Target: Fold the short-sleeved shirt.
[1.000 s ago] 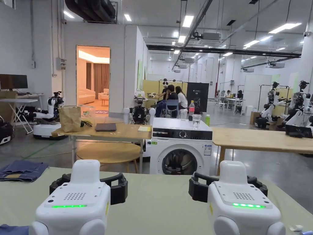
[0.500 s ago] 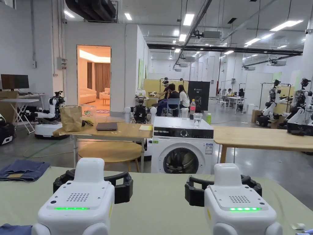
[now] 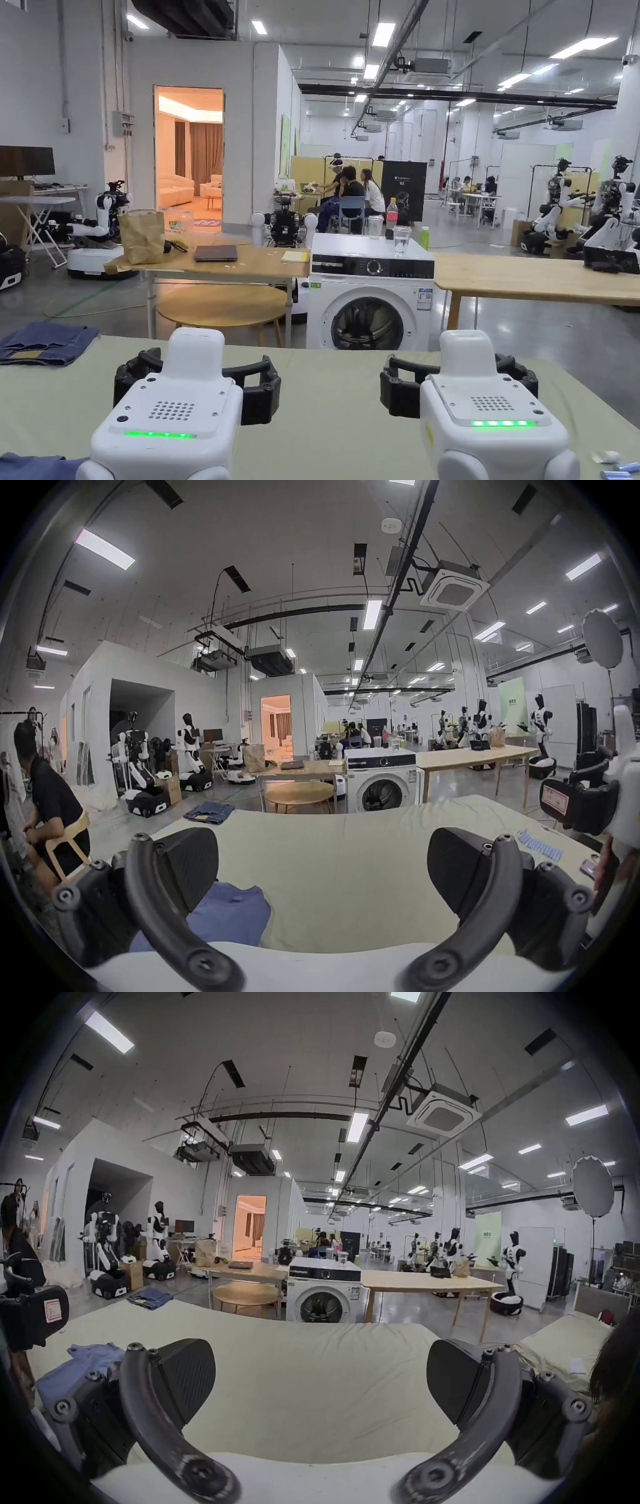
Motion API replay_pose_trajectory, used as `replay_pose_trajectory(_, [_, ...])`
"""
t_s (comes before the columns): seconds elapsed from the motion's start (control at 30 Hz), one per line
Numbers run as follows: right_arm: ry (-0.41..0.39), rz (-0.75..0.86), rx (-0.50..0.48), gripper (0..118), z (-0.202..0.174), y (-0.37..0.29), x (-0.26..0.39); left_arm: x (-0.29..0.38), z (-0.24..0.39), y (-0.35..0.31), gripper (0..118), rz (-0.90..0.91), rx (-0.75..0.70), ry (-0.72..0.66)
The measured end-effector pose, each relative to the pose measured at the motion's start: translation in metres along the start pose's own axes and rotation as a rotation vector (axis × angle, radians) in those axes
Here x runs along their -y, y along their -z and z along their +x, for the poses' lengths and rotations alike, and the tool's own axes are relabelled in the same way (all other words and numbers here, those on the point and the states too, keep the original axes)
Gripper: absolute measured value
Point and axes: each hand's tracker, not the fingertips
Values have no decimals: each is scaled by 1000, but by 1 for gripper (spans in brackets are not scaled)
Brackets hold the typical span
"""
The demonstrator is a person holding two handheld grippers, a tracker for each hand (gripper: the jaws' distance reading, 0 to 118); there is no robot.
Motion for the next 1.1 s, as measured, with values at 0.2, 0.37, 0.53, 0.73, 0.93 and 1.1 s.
replay_pose_trajectory(0.2, [43, -17, 7, 118, 5, 2, -1, 2, 1, 2, 118, -10, -11, 37])
replay_pose_trajectory(0.37, [37, -17, 12, 118, 3, 1, 4, 1, 2, 2, 118, -12, -1, 38])
replay_pose_trajectory(0.53, [89, -57, -43, 85, 7, -2, 0, 3, -1, -1, 66, -18, 28, 8])
replay_pose_trajectory(0.73, [20, -24, 4, 0, 7, -8, 9, 0, -8, 1, 0, -19, 41, -25])
replay_pose_trajectory(0.93, [11, -14, -2, 0, -9, -10, 4, -1, -26, -6, 0, -17, -23, -2])
replay_pose_trajectory(1.1, [-1, -23, -210, 0, -83, -4, -2, 2, -94, -45, 0, -23, -216, -19])
